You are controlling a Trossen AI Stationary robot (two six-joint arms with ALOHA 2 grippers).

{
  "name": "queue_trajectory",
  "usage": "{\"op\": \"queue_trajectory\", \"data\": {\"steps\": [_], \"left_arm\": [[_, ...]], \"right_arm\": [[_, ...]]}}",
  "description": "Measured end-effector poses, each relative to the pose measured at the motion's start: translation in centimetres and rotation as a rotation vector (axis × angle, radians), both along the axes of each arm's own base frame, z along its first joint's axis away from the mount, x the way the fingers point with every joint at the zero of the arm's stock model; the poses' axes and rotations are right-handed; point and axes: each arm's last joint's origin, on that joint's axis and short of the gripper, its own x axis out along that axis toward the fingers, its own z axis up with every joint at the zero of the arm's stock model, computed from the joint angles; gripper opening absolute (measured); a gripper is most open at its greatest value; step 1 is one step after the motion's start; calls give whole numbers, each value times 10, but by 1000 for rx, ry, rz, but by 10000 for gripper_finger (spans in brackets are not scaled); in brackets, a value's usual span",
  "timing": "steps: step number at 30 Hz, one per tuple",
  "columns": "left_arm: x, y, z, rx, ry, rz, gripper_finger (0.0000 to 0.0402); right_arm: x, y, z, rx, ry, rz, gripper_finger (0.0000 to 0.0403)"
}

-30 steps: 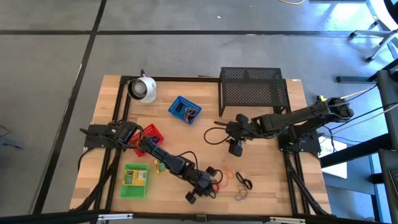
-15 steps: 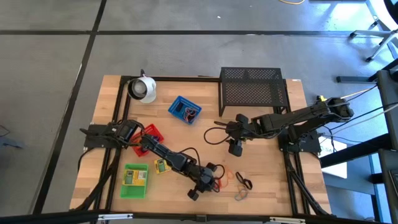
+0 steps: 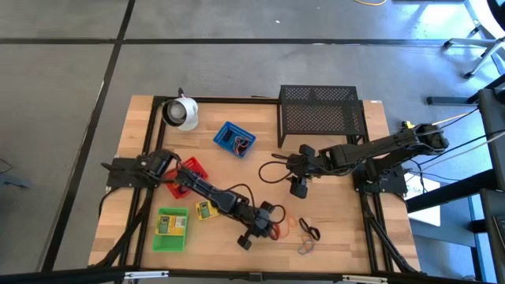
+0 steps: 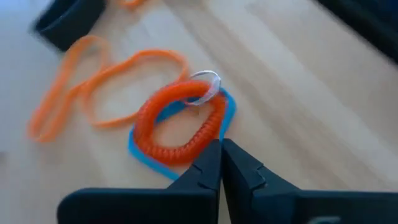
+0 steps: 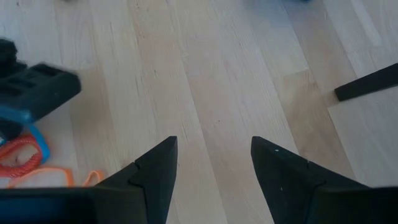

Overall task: Pick & Place Office Desk Supplies
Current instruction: Put the blue rubber band into the blue bin

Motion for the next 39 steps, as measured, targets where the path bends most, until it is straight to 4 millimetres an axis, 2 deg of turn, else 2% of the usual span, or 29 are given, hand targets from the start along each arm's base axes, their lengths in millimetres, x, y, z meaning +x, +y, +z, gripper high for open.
{"op": "queue_trajectory", "data": {"steps": [8, 13, 17, 23, 27, 33, 35, 39], "left_arm": [[-4, 14, 62, -37, -108, 6, 2], [-6, 34, 102, -67, -195, 45, 2], [-11, 49, 123, -78, -223, 68, 2], [-30, 68, 163, -82, -257, 122, 3], [-53, 87, 184, -70, -169, 302, 3], [-91, 121, 201, -2, -29, 662, 3], [-102, 132, 203, 52, 5, 762, 3], [-109, 157, 201, 128, 53, 921, 3]], "right_arm": [[1, 0, 1, 5, -18, -2, 208], [2, 0, 1, 6, -23, -3, 208], [2, 0, 1, 6, -29, -4, 208], [3, 0, 2, -10, -38, -19, 207], [3, -1, 2, -26, -49, -62, 207], [7, -2, 5, -34, -101, -81, 207], [9, -2, 7, -23, -129, -90, 207], [14, -4, 10, -15, -193, -131, 207]]}}
